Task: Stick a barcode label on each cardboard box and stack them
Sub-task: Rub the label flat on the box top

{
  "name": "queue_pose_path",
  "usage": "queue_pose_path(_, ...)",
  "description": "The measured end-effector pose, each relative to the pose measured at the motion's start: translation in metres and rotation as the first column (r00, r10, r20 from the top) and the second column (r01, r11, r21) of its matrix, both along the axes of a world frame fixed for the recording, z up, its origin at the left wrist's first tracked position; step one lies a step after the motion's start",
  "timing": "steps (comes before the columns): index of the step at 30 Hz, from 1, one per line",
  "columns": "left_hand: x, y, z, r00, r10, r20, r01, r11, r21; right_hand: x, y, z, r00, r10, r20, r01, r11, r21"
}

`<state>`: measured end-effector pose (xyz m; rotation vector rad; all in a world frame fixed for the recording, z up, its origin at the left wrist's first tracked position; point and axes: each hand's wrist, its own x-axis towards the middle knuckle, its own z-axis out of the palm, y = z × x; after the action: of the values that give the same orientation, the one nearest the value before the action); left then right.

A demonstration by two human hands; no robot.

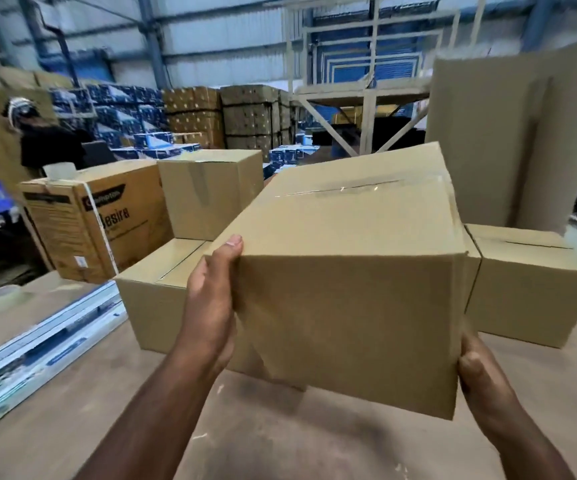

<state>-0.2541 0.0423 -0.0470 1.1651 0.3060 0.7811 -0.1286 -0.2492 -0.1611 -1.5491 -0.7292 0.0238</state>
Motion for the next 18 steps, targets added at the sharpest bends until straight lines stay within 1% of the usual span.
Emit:
queue_pose_path(3,0.011,0.019,0.018,0.993,-0.110,0.051,0.109,0.993,0.036,-0.002,0.001,0.022,0.999,-0.037,0.035,0.040,0.995,-0.088)
queue_pose_path(5,0.020,0.037,0.033,0.986,-0.148,0.080,0.143,0.988,0.056,-0.004,0.013,0.039,0.997,-0.065,0.037,0.069,0.990,-0.125)
queue_pose_path(6,0.025,0.049,0.042,0.982,-0.160,0.103,0.154,0.986,0.062,-0.003,0.024,0.049,0.993,-0.088,0.079,0.099,0.985,-0.143)
queue_pose_path(8,0.039,0.077,0.057,0.974,-0.176,0.145,0.164,0.982,0.093,0.001,0.055,0.067,0.965,-0.128,0.228,0.175,0.965,-0.196)
queue_pose_path(9,0.047,0.090,0.064,0.971,-0.177,0.159,0.159,0.980,0.117,0.007,0.072,0.074,0.946,-0.138,0.292,0.201,0.959,-0.201)
queue_pose_path(11,0.067,0.116,0.077,0.970,-0.182,0.159,0.156,0.974,0.165,0.025,0.107,0.084,0.918,-0.155,0.364,0.227,0.960,-0.162)
queue_pose_path(13,0.091,0.138,0.084,0.972,-0.201,0.120,0.171,0.960,0.224,0.051,0.141,0.091,0.895,-0.201,0.399,0.266,0.957,-0.113)
queue_pose_path(15,0.119,0.160,0.084,0.977,-0.208,0.041,0.185,0.934,0.307,0.081,0.168,0.096,0.837,-0.283,0.468,0.373,0.922,-0.109)
queue_pose_path(17,0.146,0.185,0.082,0.977,-0.203,-0.062,0.210,0.878,0.430,0.113,0.189,0.096,0.788,-0.370,0.491,0.485,0.865,-0.127)
queue_pose_path(18,0.160,0.198,0.083,0.974,-0.207,-0.088,0.223,0.847,0.483,0.129,0.197,0.094,0.775,-0.396,0.492,0.518,0.845,-0.136)
